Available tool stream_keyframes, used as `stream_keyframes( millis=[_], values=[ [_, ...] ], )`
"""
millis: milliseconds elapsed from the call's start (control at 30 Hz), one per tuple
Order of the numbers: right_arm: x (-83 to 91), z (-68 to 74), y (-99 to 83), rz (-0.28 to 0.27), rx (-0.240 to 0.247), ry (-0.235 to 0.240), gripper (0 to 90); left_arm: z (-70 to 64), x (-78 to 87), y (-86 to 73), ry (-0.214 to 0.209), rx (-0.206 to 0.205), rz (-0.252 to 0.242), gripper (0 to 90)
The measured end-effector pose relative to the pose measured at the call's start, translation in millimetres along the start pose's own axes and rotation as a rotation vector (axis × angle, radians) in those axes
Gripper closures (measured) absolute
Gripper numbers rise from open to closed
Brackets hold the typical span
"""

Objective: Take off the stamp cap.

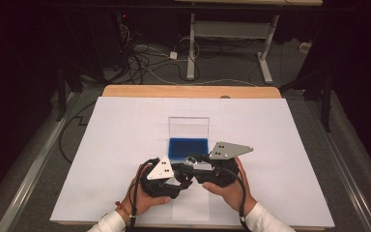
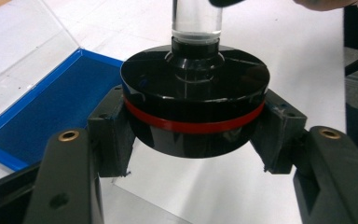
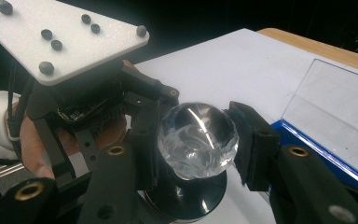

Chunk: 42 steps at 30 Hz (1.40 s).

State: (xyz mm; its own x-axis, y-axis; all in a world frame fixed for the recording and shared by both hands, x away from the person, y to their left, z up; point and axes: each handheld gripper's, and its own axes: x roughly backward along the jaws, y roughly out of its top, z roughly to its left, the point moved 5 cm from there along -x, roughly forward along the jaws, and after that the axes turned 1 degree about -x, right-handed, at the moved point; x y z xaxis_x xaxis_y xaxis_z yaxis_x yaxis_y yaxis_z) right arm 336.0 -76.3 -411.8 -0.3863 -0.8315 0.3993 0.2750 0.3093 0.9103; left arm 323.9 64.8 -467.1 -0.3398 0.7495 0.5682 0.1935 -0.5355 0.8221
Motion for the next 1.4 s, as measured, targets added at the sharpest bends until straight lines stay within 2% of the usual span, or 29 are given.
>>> stream_keyframes(
  millis=[233, 267, 300, 333, 367, 400, 433, 467, 500, 533, 567, 633, 767, 833, 933, 1033, 1267, 1300, 1400],
  values=[
    [-0.4, 1.1, -2.4, 0.009, 0.011, -0.006, 57.2, 0.7, -1.1, -2.0, -0.019, 0.006, 0.008, 36.7],
    [-0.3, 1.5, -2.4, 0.003, 0.011, -0.005, 57.1, 5.0, -0.8, -4.5, -0.025, 0.051, 0.018, 36.8],
    [1.5, 2.3, -0.9, -0.005, 0.033, -0.006, 57.2, 12.4, -0.3, -10.1, -0.011, 0.091, 0.019, 36.9],
    [6.6, 3.3, 3.1, -0.027, 0.035, 0.004, 57.2, 19.0, 2.4, -15.0, -0.01, 0.135, -0.002, 36.8],
    [13.0, 3.8, 8.2, -0.05, 0.04, 0.005, 57.2, 19.0, 2.4, -15.0, -0.01, 0.135, -0.002, 36.8],
    [18.9, 2.6, 12.4, -0.057, 0.051, -0.012, 57.2, 21.5, 7.1, -15.9, 0.015, 0.107, 0.013, 36.8],
    [18.9, 2.6, 12.4, -0.057, 0.051, -0.012, 57.2, 21.5, 7.1, -15.9, 0.015, 0.107, 0.013, 36.8],
    [27.5, -4.3, 15.0, -0.081, 0.037, -0.026, 57.2, 22.3, 10.0, -12.7, 0.027, 0.101, -0.006, 36.8],
    [30.0, -7.8, 14.2, -0.077, 0.031, -0.035, 57.2, 22.3, 10.0, -12.7, 0.027, 0.101, -0.006, 36.8],
    [31.6, -9.9, 13.3, -0.071, 0.034, -0.044, 57.2, 20.8, 10.2, -11.3, 0.051, 0.06, 0.01, 36.7],
    [33.2, -10.7, 12.8, -0.066, 0.04, -0.052, 57.2, 19.6, 10.7, -10.8, 0.055, 0.044, 0.017, 36.7],
    [36.5, -11.2, 13.6, -0.061, 0.064, -0.075, 57.2, 20.5, 11.6, -12.4, 0.071, 0.039, 0.026, 36.7],
    [42.0, -13.1, 15.0, -0.061, 0.075, -0.093, 57.2, 22.4, 17.1, -16.0, 0.094, 0.017, 0.041, 36.7],
    [45.4, -14.8, 14.8, -0.059, 0.074, -0.102, 57.2, 24.7, 22.1, -17.7, 0.091, 0.032, 0.026, 36.7],
    [49.6, -16.7, 13.1, -0.044, 0.074, -0.111, 57.2, 28.0, 30.2, -21.0, 0.109, 0.029, 0.025, 36.7],
    [55.5, -20.1, 10.9, -0.032, 0.073, -0.125, 57.2, 33.3, 41.1, -25.5, 0.145, 0.021, 0.029, 36.6],
    [64.5, -26.6, 5.6, -0.021, 0.067, -0.15, 57.2, 38.3, 55.3, -30.8, 0.182, 0.02, 0.027, 36.6],
    [65.8, -27.6, 4.9, -0.023, 0.068, -0.151, 57.1, 38.8, 59.3, -32.5, 0.201, 0.004, 0.041, 36.6],
    [69.5, -30.1, 1.6, -0.019, 0.072, -0.166, 57.1, 39.2, 64.4, -35.1, 0.211, 0.002, 0.039, 36.6]
  ],
)
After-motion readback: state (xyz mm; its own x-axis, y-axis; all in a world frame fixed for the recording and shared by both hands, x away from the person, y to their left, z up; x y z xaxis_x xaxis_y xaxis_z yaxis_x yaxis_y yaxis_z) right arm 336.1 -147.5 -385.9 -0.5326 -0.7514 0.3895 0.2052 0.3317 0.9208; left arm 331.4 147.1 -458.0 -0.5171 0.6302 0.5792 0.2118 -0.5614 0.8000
